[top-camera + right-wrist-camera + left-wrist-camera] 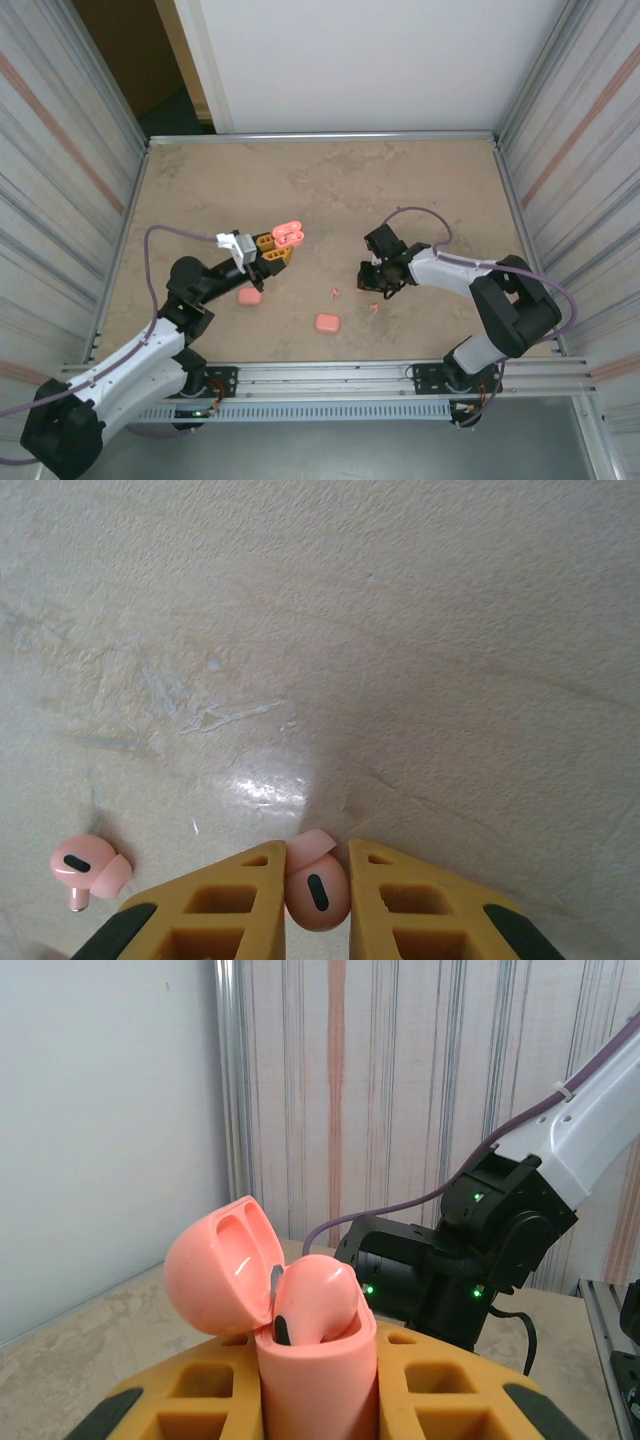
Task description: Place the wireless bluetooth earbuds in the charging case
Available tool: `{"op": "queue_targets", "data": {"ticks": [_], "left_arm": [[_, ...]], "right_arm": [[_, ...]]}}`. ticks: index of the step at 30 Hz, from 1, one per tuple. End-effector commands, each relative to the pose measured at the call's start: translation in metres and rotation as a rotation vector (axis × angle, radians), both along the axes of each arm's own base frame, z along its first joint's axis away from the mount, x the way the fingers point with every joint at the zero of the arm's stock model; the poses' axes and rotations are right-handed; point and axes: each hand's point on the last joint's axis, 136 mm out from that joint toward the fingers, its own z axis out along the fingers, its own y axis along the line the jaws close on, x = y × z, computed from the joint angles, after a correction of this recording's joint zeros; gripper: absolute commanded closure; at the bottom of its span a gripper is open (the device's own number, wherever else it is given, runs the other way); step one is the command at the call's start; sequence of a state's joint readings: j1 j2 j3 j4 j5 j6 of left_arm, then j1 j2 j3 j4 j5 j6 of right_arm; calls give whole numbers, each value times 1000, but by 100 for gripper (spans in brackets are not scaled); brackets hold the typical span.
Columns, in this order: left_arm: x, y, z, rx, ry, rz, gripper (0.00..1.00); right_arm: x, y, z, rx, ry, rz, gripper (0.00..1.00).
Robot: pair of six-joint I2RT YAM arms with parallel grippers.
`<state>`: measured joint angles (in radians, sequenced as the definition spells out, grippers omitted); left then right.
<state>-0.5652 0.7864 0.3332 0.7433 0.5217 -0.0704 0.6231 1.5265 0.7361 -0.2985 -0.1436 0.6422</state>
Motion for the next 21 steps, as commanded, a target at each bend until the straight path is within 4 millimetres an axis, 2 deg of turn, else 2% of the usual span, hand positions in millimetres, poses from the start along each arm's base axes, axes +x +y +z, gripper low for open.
{"op": "queue_targets", "data": {"ticks": [1,9,21], "left_arm": [[-3,2,6,-9,-37,11,100],[-3,1,0,-5,-19,4,100],[1,-4,-8,2,15,-15,100]], "right_arm": [[4,-1,13,-36,-44,39,82],[9,4,57,-73,-192,181,82],[6,20,129,-74,-459,381,82]]}}
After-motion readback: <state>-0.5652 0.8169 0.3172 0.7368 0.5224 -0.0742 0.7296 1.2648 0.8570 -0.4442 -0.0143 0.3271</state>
